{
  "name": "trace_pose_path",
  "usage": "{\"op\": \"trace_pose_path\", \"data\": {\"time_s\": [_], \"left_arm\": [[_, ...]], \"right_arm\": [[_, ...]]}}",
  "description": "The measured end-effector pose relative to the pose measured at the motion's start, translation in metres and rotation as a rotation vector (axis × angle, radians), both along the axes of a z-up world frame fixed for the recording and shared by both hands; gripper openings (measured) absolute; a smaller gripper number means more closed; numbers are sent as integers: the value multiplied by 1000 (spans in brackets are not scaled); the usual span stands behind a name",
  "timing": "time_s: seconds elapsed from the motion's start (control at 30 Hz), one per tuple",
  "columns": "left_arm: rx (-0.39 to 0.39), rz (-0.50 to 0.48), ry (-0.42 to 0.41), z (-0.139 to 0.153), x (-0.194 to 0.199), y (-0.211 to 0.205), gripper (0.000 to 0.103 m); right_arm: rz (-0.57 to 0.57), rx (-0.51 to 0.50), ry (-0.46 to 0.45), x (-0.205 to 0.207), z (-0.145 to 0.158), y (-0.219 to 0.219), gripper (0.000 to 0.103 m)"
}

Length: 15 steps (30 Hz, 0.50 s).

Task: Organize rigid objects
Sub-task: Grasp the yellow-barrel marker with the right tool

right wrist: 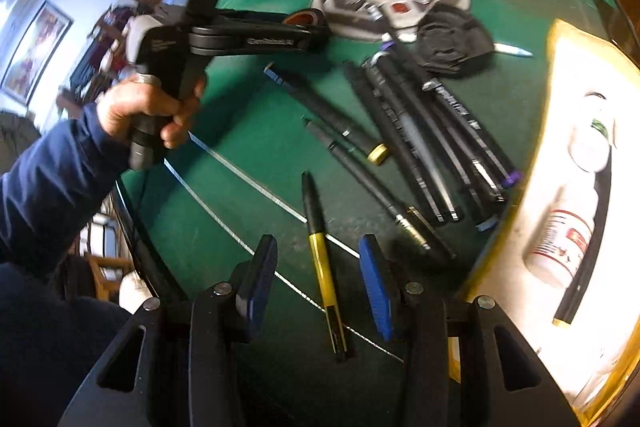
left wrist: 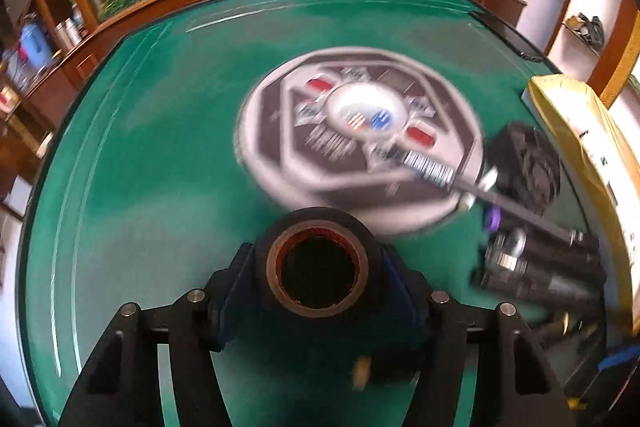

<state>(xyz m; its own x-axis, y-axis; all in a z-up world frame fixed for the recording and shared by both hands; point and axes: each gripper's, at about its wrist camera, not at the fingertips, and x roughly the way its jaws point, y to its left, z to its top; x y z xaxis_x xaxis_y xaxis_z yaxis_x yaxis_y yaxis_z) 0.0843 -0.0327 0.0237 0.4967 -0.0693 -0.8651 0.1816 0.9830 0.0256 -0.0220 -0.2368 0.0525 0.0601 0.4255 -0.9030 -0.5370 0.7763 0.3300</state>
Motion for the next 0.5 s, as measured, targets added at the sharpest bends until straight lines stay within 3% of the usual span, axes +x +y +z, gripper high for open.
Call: {"op": "trace_pose_path", "data": {"time_s": [0.3,0.33,0.37,0.5], "left_arm": [[-47,111,38,0,-83,26,66],[-51,116,39,0,-90,24,66],[-53,120,40,0,-96,21,66],[-86,122,50,2,-111,13,66]], "right_arm": [[125,-72,25,-19,-19,18,39],[141,-88,21,-20,-20,21,29],[158,-113,10,-23,-21,24,13],[227,-203,-48,-33,-21,37,8]]}}
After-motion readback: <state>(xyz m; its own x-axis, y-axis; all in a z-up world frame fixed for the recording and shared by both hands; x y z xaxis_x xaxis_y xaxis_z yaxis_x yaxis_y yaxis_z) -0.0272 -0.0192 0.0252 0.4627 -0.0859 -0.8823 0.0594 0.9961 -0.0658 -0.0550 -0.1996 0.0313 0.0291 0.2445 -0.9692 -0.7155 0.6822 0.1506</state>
